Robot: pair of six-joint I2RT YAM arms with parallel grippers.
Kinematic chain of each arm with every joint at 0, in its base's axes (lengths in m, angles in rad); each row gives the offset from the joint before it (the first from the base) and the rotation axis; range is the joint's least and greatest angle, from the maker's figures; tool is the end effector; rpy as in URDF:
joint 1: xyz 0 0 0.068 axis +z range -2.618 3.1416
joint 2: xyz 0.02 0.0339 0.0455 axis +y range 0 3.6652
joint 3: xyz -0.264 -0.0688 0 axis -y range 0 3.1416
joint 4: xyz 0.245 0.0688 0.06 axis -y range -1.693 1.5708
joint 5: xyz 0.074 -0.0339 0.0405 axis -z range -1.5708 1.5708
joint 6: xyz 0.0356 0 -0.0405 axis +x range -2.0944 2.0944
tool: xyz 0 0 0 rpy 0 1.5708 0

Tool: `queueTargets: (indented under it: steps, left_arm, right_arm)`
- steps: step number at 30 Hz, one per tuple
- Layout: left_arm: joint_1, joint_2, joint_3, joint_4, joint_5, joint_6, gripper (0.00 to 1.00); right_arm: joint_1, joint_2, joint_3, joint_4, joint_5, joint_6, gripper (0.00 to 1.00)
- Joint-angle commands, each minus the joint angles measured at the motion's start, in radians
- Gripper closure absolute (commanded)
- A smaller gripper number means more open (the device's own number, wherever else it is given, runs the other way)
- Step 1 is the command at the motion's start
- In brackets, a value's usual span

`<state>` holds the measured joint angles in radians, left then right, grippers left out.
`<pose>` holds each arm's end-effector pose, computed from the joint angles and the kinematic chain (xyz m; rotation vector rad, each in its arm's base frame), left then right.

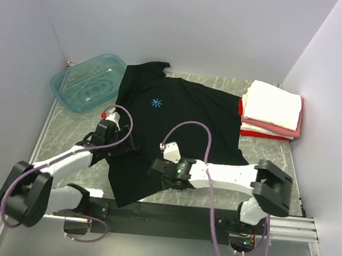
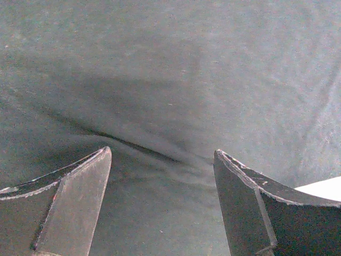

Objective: Fold and stack the t-shirts
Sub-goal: Flatten the tshirt out, then fold the tshirt

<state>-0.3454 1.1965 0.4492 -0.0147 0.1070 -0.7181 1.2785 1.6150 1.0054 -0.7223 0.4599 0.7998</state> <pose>0.2086 -0.0791 0.1612 -0.3939 2.3887 -0.6370 0.0993 0.2750 0.1833 -0.5511 2.5695 -0.0400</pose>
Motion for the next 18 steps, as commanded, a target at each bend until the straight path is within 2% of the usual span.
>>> queueTargets:
  steps: [1,5,7,10,12,15,16,18]
  left_arm:
    - [-0.052,-0.093,0.034,-0.019,-0.050,0.034,0.17]
    - [-0.112,-0.234,0.037,-0.112,-0.174,-0.003,0.17]
    - [-0.162,-0.280,0.022,-0.165,-0.280,-0.033,0.17]
    - [-0.242,-0.350,0.005,-0.319,-0.421,-0.142,0.17]
    - [-0.294,-0.380,0.000,-0.420,-0.466,-0.236,0.19]
    - [-0.487,-0.394,0.011,-0.520,-0.567,-0.390,0.20]
    - [-0.524,-0.391,0.028,-0.613,-0.608,-0.435,0.19]
    - [-0.596,-0.382,0.046,-0.701,-0.684,-0.571,0.19]
  right_arm:
    - [-0.005,-0.110,0.022,-0.019,0.048,0.003,0.31]
    - [-0.040,-0.197,-0.008,0.029,0.025,-0.020,0.30]
    - [-0.088,-0.245,-0.033,0.073,-0.009,-0.042,0.30]
    - [-0.169,-0.302,-0.096,0.147,-0.056,-0.074,0.29]
    - [-0.223,-0.348,-0.154,0.188,-0.122,-0.108,0.30]
    - [-0.335,-0.406,-0.211,0.254,-0.188,-0.149,0.30]
    - [-0.384,-0.420,-0.218,0.270,-0.199,-0.160,0.29]
    - [-0.433,-0.455,-0.235,0.288,-0.236,-0.191,0.29]
